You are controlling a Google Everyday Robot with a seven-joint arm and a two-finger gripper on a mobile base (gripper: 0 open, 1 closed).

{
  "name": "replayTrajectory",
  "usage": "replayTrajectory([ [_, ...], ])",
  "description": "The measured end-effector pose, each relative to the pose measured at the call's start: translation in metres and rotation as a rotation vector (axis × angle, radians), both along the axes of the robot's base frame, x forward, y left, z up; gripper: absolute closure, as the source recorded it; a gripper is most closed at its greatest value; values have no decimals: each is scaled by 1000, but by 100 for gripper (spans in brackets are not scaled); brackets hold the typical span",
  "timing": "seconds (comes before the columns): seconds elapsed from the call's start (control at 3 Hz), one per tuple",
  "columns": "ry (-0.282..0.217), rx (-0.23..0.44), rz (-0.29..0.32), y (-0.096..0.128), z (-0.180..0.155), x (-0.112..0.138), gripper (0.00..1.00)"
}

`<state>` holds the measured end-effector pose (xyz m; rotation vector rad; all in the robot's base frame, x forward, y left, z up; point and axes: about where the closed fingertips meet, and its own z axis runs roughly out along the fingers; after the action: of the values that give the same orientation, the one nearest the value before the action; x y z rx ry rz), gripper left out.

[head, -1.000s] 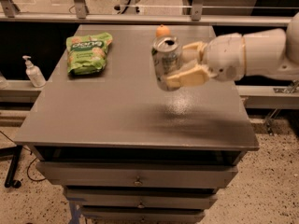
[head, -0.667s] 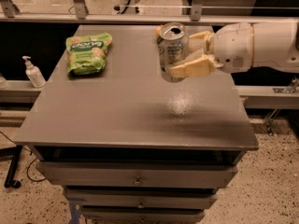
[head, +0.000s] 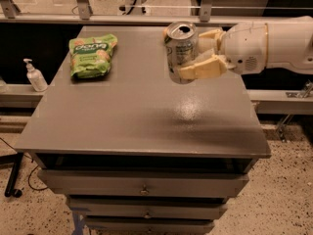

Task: Move 7up can near orange

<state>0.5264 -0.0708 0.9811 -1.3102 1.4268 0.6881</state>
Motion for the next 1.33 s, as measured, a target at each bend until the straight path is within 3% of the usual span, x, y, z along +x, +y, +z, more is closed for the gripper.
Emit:
replayTrajectory([
  [0.33, -42, -3, -43, -12, 6, 19, 100],
  [1.0, -63, 7, -238, -53, -13, 85, 100],
  [1.33, -83, 32, -309, -54, -26, 123, 100],
])
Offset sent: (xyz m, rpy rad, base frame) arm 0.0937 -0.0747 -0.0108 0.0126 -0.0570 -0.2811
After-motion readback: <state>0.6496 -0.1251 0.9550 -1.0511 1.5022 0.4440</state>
